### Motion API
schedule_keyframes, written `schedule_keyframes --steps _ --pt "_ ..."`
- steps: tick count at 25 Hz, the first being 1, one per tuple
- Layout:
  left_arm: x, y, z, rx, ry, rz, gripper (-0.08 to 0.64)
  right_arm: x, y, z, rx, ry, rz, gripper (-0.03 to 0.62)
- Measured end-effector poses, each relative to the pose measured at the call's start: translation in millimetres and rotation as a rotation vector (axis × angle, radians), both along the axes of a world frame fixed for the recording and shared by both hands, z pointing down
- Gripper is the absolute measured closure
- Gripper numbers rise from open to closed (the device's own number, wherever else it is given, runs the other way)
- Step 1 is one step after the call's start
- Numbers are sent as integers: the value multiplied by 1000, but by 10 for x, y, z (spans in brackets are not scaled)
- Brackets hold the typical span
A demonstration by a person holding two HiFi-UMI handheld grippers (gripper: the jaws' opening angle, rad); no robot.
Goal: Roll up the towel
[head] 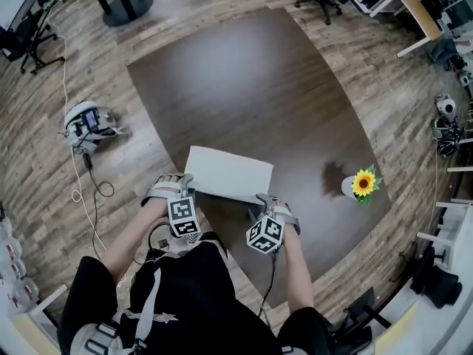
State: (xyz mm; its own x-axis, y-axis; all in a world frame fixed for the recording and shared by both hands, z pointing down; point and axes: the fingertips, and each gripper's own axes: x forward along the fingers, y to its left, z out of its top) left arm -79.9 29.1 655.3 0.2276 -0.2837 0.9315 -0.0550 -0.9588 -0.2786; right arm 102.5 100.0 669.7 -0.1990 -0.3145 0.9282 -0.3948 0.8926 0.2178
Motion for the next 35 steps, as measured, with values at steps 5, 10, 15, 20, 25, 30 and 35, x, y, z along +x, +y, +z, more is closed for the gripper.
schedule_keyframes --steps 5,10,15,20,25,30,35 --pt "32 166 128 -39 -6 11 388 -64 163 150 -32 -3 -10 419" --pt "57 130 238 -57 -15 19 394 -37 100 249 -41 -1 -8 419" --pt "91 37 278 -62 -25 38 400 0 1 273 -43 -3 -10 431" --pt "125 -16 316 -69 -30 45 402 35 -98 303 -42 2 -21 450" --pt "128 -31 314 -68 -31 60 430 46 -156 301 -35 15 -46 486" --pt "124 4 296 -41 -37 63 481 46 -144 285 -26 32 -57 522" --pt "101 107 249 -24 -43 65 498 47 -47 234 -15 36 -54 532"
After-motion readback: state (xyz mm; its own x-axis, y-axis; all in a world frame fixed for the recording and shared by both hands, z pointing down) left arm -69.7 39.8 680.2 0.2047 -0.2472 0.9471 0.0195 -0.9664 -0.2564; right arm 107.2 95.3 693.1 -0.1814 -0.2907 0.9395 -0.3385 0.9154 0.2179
